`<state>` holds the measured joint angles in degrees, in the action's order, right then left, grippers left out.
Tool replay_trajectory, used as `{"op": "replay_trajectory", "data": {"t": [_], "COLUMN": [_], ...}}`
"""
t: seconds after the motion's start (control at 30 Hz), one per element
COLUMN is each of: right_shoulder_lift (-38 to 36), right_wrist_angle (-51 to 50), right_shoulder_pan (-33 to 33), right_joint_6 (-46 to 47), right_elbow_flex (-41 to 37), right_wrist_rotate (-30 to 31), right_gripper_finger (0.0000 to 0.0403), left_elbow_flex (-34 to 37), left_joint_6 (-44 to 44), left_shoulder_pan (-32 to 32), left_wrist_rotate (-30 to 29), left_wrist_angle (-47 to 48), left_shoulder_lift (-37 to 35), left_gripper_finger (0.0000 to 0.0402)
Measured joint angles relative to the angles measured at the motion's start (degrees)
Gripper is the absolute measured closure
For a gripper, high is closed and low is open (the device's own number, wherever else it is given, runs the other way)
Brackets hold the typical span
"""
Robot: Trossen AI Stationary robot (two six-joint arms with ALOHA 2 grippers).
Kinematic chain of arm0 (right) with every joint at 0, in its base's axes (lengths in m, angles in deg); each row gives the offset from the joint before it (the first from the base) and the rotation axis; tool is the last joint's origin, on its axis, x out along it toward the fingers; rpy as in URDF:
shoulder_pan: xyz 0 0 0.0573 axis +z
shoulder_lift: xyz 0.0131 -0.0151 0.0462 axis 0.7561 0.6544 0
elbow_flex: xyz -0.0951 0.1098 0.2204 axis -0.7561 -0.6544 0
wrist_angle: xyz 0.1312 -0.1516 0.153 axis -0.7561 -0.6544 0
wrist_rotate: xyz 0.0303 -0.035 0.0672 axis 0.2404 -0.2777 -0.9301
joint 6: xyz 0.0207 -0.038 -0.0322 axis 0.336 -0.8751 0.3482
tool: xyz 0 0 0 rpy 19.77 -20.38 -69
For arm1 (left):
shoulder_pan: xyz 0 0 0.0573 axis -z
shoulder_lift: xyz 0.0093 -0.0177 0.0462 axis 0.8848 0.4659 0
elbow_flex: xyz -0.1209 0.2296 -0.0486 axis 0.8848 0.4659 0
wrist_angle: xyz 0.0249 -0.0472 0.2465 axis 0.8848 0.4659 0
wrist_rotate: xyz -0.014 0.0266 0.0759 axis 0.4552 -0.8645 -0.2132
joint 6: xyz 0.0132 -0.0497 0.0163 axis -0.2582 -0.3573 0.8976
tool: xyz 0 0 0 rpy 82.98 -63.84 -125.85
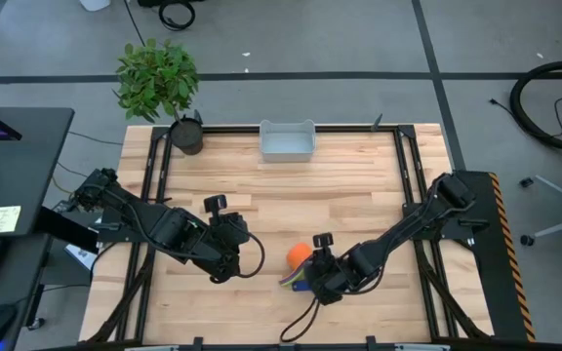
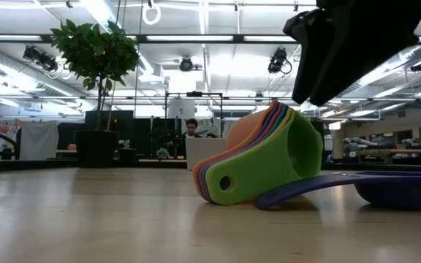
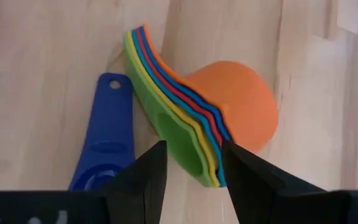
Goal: Nest measuring cups in basket
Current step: Put the stacked measuring cups into the gray bin
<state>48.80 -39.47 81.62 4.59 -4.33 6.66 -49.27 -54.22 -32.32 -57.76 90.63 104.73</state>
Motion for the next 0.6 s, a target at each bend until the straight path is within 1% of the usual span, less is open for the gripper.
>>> {"op": "replay_trajectory", "data": {"t": [0.07, 0.2, 0.27, 0.33, 0.5, 0.6], "right_shoulder_lift": [0.93, 2.02, 2.3, 2.58, 2.75, 2.75], "right_wrist_angle": [0.43, 0.65, 0.78, 0.9, 0.92, 0.77], "right_shoulder_pan": [0.43, 1.51, 1.83, 1.87, 1.96, 2.02], "right_joint_6": [0.91, 0.86, 0.62, 0.49, 0.64, 0.62], "right_elbow_flex": [-0.01, -0.01, 0.01, 0.01, 0.01, 0.01], "right_wrist_rotate": [2.55, 10.57, 12.25, 11.41, 6.88, 7.77], "right_gripper_finger": [0.0246, 0.0246, 0.0246, 0.0246, 0.0246, 0.0246], "left_elbow_flex": [0.0, 0.0, 0.0, 0.0, 0.03, 0.04], "left_joint_6": [0.0, 0.0, 0.0, 0.02, 0.02, 0.02], "left_shoulder_pan": [0.0, 0.0, 0.0, 0.0, 0.0, 0.0], "left_wrist_rotate": [0.01, 0.01, 0.01, 0.01, 0.01, 0.01], "left_wrist_angle": [-0.08, -0.11, -0.15, -0.18, -0.33, -0.34], "left_shoulder_lift": [0.0, 0.0, 0.0, 0.0, 0.0, 0.0], "left_gripper_finger": [0.0273, 0.0273, 0.0273, 0.0273, 0.0273, 0.0273]}}
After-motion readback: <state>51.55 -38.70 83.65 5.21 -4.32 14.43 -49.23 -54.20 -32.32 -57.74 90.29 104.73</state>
